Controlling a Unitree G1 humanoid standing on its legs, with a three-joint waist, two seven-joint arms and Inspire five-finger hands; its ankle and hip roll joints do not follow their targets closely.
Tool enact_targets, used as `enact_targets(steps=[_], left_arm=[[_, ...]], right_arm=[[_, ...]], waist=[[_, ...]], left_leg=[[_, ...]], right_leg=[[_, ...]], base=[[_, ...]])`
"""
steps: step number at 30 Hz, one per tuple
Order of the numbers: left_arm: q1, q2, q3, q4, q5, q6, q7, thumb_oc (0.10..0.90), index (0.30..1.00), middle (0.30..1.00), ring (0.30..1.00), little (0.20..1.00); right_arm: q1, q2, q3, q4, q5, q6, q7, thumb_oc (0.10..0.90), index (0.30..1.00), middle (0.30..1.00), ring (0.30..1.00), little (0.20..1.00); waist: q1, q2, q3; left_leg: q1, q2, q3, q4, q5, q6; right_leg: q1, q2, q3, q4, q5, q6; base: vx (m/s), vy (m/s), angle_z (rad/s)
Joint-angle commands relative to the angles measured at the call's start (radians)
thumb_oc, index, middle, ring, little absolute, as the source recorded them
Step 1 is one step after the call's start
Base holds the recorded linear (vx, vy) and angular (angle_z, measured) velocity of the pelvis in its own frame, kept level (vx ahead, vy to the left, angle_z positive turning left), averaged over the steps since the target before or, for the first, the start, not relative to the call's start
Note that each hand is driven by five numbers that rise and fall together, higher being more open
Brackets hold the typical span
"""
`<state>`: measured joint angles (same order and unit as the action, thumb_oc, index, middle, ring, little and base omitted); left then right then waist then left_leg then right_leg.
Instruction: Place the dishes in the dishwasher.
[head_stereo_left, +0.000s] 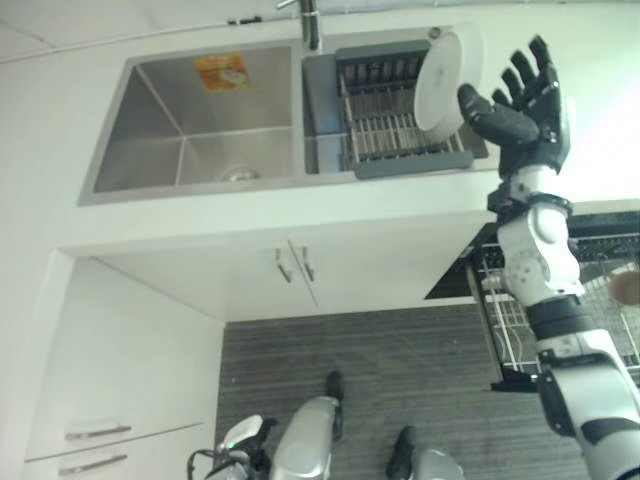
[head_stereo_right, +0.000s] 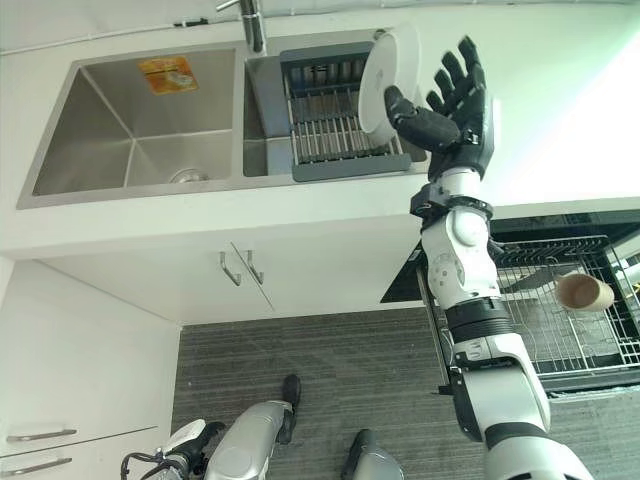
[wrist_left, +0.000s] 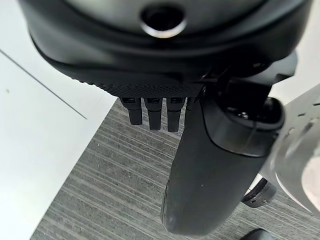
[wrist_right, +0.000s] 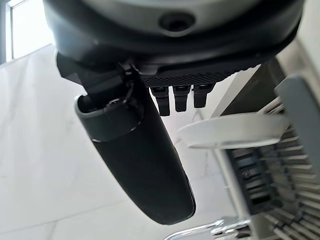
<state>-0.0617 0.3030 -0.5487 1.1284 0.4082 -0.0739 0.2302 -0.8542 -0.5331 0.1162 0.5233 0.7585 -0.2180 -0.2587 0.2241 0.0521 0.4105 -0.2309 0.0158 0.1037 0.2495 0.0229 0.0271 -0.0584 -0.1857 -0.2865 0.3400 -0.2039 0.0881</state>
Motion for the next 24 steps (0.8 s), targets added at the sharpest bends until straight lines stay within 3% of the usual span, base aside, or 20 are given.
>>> enact_targets(steps=[1, 12, 24], left_arm=[[0.015, 0.049, -0.027, -0.02, 0.005, -0.023, 0.033, 0.8, 0.9, 0.9, 0.9, 0.9], [0.011, 0.083, -0.021, -0.055, -0.001, -0.049, 0.029, 0.8, 0.9, 0.9, 0.9, 0.9], [0.02, 0.102, -0.015, -0.076, -0.026, -0.065, 0.013, 0.8, 0.9, 0.9, 0.9, 0.9]], right_arm=[[-0.194, -0.142, 0.004, -0.066, -0.025, -0.111, -0.003, 0.8, 0.9, 0.9, 0.9, 0.9], [-0.281, -0.25, 0.039, 0.069, -0.008, -0.161, -0.017, 0.8, 0.9, 0.9, 0.9, 0.9], [-0.317, -0.251, 0.055, 0.131, 0.079, -0.176, 0.087, 0.8, 0.9, 0.9, 0.9, 0.9]], waist=[[-0.004, 0.01, -0.023], [0.008, 0.018, 0.0], [0.029, 0.033, 0.02]], left_leg=[[0.036, -0.048, -0.099, 0.051, -0.149, -0.012], [0.02, -0.05, -0.094, 0.051, -0.145, -0.001], [0.015, -0.051, -0.099, 0.051, -0.133, 0.013]], right_leg=[[-0.004, 0.045, -0.045, -0.04, 0.046, -0.019], [-0.016, 0.041, -0.056, -0.04, 0.06, -0.013], [-0.025, 0.032, -0.066, -0.017, 0.063, -0.014]], base=[[-0.01, 0.023, 0.06], [-0.01, 0.028, 0.05], [0.04, 0.025, 0.03]])
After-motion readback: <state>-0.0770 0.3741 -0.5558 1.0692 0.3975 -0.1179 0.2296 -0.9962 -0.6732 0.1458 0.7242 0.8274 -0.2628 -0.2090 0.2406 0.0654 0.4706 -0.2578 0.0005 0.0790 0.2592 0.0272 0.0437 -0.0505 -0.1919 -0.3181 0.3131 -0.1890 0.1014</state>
